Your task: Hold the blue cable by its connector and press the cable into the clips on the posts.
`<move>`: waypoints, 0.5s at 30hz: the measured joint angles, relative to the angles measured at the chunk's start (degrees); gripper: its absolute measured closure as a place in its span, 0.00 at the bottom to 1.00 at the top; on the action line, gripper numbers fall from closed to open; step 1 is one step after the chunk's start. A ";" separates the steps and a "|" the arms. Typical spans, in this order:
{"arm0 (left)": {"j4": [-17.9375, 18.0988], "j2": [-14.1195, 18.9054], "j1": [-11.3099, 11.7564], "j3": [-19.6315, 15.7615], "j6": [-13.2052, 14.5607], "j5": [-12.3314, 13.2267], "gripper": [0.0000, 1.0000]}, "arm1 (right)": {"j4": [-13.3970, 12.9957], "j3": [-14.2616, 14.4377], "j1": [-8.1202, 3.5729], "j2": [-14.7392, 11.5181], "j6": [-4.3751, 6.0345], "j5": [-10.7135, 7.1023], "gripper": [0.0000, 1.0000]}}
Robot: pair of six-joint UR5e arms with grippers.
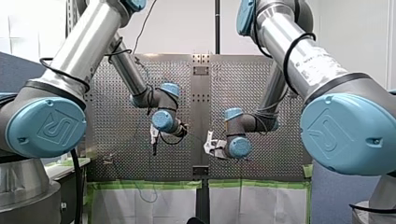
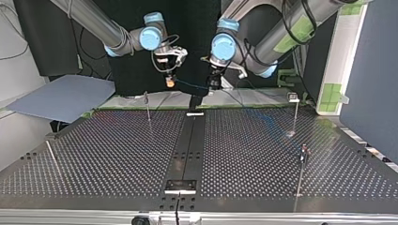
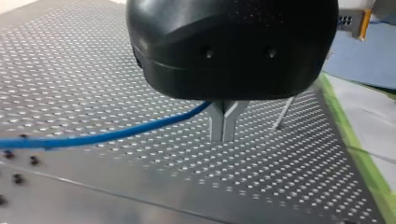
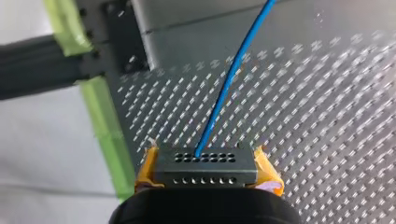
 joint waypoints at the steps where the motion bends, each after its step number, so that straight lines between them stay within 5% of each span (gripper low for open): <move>1: 0.35 -0.43 -0.10 0.01 0.02 0.00 1.00 | -0.45 0.45 -0.23 0.10 -0.14 -0.01 1.00; 15: 6.40 -7.63 -1.87 1.00 0.13 1.34 1.00 | -7.76 7.70 -3.49 0.35 -0.86 -0.37 1.00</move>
